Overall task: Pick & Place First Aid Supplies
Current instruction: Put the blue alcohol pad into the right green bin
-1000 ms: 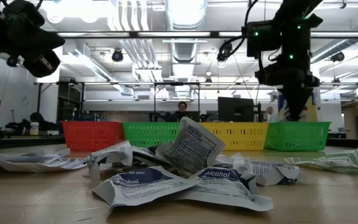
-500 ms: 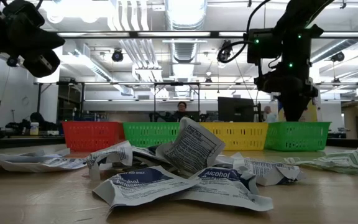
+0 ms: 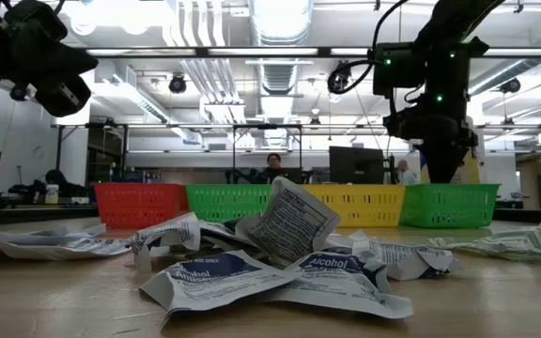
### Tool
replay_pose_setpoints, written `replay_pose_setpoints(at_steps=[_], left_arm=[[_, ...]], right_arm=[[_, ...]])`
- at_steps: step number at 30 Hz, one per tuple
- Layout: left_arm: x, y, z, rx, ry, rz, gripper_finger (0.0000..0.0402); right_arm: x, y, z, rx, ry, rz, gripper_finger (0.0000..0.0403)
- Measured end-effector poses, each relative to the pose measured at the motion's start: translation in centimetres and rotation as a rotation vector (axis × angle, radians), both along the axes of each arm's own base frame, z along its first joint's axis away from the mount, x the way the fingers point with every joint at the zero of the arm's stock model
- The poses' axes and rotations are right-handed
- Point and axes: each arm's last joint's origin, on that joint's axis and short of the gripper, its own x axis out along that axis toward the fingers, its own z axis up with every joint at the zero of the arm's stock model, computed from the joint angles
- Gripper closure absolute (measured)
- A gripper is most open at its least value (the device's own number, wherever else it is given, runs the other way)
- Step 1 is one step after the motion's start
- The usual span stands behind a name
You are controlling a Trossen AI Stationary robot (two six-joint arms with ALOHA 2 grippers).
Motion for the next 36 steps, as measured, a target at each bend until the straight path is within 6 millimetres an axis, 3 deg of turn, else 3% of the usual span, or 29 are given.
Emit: replay_pose_setpoints(at_steps=[6,15,26,36], left_arm=[[0.0,0.0,0.0,0.001,0.000,0.000,0.0401],[0.0,0.0,0.0,0.001,0.000,0.000,0.0401],[0.0,0.0,0.0,0.001,0.000,0.000,0.0401],[0.0,0.0,0.0,0.000,0.000,0.000,0.0401]], right_arm=[[0.2,-0.1,0.9,0.002,0.004,0.023,0.0315],[2.4,0.9,5.3,0.095,-0.123,0.086,0.0322],[5.1,6.9,10.2,0.152,-0.313,0.357,0.0344],[6.1,13.0,11.5,0.169,-0.493,0.585,0.0362]])
